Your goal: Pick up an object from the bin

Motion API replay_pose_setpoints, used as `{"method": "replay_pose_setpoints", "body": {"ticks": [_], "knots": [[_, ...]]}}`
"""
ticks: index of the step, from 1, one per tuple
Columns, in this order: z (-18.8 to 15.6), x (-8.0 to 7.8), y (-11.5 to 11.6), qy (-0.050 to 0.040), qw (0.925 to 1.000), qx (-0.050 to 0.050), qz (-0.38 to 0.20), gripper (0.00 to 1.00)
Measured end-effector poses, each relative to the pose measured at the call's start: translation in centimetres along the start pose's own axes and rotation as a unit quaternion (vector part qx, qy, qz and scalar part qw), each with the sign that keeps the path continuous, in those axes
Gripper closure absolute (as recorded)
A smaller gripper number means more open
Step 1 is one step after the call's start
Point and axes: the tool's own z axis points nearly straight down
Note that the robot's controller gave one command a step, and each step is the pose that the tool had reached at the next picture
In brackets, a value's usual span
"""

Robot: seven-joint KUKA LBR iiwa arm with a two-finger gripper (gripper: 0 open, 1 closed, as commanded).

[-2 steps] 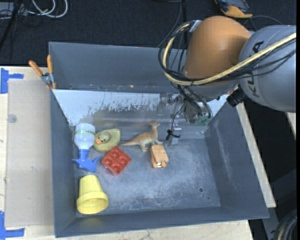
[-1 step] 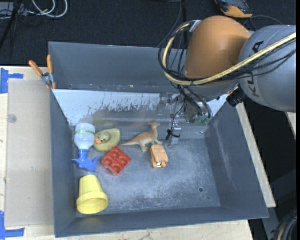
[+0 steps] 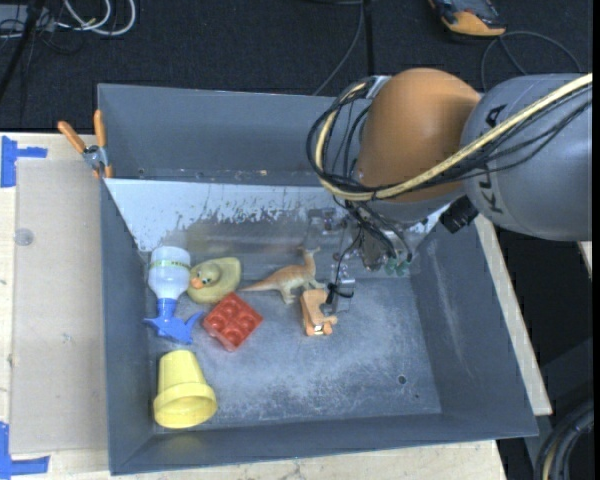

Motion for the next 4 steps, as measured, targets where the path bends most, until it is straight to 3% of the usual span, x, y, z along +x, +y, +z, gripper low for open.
{"method": "replay_pose_setpoints", "body": {"ticks": [1,2,3,4], "knots": [[4.5,1.6,1.6,0.0017,0.9973,0.000,-0.073,0.00],[7.4,1.7,2.4,0.0035,0.9959,-0.001,-0.091,0.00],[8.9,1.9,4.7,0.0024,0.9996,0.000,0.030,0.00],[10.9,3.8,7.2,0.0035,1.0000,-0.001,0.004,0.00]]}}
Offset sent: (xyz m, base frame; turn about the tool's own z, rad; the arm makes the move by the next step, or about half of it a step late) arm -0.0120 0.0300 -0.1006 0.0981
